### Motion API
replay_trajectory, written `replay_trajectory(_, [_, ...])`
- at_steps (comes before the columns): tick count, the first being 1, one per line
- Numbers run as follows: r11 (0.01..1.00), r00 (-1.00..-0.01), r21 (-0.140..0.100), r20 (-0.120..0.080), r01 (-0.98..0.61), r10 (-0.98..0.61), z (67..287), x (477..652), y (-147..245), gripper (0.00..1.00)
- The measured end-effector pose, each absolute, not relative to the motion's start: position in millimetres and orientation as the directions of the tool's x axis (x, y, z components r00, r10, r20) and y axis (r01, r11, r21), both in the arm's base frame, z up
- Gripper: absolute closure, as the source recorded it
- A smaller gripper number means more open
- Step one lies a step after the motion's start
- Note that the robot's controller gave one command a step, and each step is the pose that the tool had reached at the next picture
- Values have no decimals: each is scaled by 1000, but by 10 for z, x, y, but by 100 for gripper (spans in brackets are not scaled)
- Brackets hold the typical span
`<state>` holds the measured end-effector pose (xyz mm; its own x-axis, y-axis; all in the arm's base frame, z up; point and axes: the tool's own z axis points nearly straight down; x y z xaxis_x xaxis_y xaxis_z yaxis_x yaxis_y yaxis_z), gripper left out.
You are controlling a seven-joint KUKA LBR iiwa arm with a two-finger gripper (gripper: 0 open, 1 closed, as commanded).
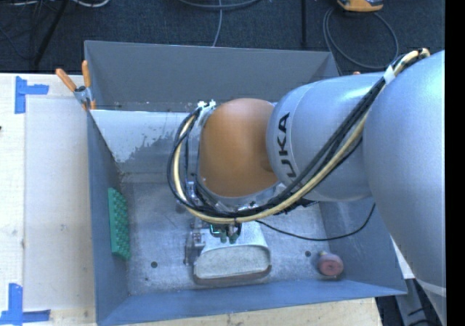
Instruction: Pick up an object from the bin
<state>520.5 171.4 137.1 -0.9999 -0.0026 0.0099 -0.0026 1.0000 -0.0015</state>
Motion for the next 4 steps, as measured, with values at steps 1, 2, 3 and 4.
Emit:
replay_trajectory(1, [1000,-1000,4,-4,-17,-17,696,4993,1285,0])
replay_trajectory(2, [995,-995,5,1,99,99,721,5143,1102,0])
replay_trajectory(3, [997,-997,5,-4,83,83,726,5228,776,0])
replay_trajectory(4, [976,-976,6,2,217,217,728,5518,397,0])
